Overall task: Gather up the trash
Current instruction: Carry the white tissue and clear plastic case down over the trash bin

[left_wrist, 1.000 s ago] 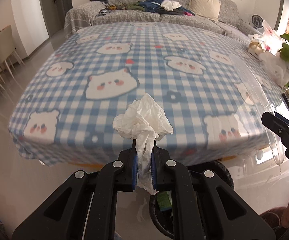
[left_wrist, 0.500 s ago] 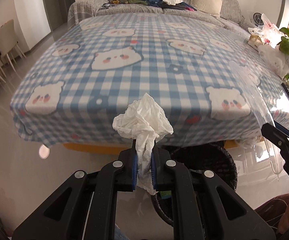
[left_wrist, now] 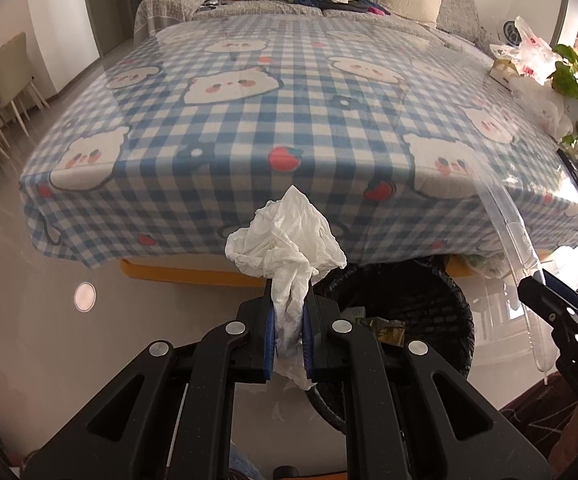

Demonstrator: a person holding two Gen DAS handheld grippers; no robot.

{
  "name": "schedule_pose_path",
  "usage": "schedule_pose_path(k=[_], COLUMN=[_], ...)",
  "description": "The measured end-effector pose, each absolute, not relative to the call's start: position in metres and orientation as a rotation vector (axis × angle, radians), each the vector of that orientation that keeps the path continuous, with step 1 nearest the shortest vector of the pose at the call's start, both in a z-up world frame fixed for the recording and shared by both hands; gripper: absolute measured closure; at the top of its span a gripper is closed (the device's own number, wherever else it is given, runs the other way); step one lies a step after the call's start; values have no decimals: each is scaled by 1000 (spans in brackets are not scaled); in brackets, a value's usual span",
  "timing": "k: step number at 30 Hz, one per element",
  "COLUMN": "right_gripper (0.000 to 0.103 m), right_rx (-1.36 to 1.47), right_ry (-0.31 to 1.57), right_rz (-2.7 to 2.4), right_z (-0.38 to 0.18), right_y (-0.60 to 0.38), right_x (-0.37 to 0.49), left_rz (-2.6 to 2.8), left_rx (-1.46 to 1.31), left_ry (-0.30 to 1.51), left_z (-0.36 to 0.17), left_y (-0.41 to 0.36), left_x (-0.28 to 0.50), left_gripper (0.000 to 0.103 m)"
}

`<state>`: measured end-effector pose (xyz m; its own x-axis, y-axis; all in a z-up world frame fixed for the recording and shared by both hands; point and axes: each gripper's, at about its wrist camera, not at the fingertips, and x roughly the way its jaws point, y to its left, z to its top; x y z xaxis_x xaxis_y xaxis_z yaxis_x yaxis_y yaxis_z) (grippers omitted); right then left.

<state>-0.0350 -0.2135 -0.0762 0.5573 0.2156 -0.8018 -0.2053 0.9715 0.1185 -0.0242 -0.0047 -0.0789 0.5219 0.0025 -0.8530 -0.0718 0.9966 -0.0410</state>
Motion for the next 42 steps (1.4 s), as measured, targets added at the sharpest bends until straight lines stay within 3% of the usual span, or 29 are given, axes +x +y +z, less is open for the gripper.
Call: schedule_pose_path(k=[42], right_gripper=[79], right_rx=[-41], right_ry=[1191], right_rz=[137], right_z=[-177], right_y=[-216], right_x=[-51], left_rz=[23], left_rx=[-44], left_ry=[1161], left_z=[-177], left_y=[-31], left_x=[-55], left_gripper=[93])
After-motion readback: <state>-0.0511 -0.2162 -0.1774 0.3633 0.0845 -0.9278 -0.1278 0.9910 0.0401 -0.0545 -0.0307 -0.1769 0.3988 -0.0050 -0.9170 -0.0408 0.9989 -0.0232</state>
